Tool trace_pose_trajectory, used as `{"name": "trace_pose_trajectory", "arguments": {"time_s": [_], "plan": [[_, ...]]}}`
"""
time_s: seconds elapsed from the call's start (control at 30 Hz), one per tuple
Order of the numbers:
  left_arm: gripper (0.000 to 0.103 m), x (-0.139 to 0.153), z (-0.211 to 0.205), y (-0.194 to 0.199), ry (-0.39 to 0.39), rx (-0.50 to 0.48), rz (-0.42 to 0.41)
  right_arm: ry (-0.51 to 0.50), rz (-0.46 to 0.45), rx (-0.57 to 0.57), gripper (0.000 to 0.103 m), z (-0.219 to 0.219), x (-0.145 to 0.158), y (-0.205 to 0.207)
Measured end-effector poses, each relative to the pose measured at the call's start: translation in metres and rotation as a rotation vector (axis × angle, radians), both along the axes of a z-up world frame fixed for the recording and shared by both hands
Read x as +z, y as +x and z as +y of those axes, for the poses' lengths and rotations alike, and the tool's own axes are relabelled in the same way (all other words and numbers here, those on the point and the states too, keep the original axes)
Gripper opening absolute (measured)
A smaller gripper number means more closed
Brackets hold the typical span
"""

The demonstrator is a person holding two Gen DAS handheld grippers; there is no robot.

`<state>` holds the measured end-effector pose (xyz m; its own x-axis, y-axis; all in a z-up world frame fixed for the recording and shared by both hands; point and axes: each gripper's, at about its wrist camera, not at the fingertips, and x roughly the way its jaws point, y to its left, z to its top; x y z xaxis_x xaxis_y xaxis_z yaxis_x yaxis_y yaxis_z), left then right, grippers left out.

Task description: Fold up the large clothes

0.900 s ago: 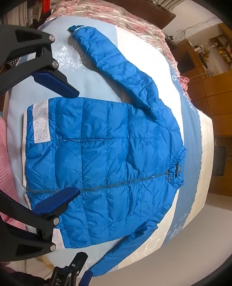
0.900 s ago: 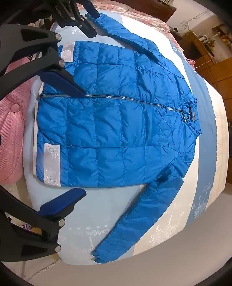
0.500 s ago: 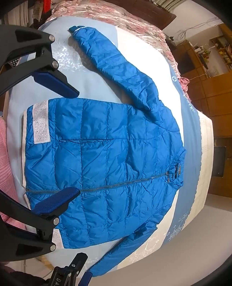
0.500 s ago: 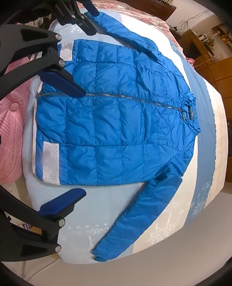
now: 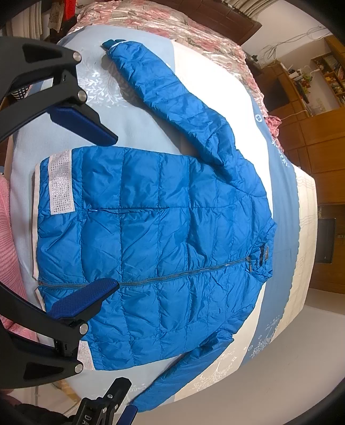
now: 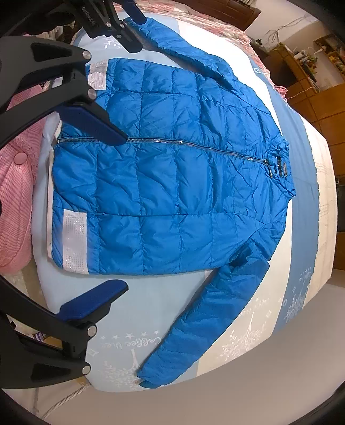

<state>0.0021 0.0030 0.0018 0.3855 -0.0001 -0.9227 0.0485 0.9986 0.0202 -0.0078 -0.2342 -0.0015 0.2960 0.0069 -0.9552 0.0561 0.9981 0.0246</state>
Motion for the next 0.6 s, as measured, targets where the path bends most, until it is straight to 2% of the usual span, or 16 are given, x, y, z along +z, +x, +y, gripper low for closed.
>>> {"name": "trace_pose_trajectory", "arguments": {"time_s": [0.6], "plan": [[0.099, 0.0000, 0.0000, -0.0014, 0.002, 0.001, -0.001, -0.001, -0.002, -0.004, 0.100, 0.0005, -0.0001, -0.0002]]}}
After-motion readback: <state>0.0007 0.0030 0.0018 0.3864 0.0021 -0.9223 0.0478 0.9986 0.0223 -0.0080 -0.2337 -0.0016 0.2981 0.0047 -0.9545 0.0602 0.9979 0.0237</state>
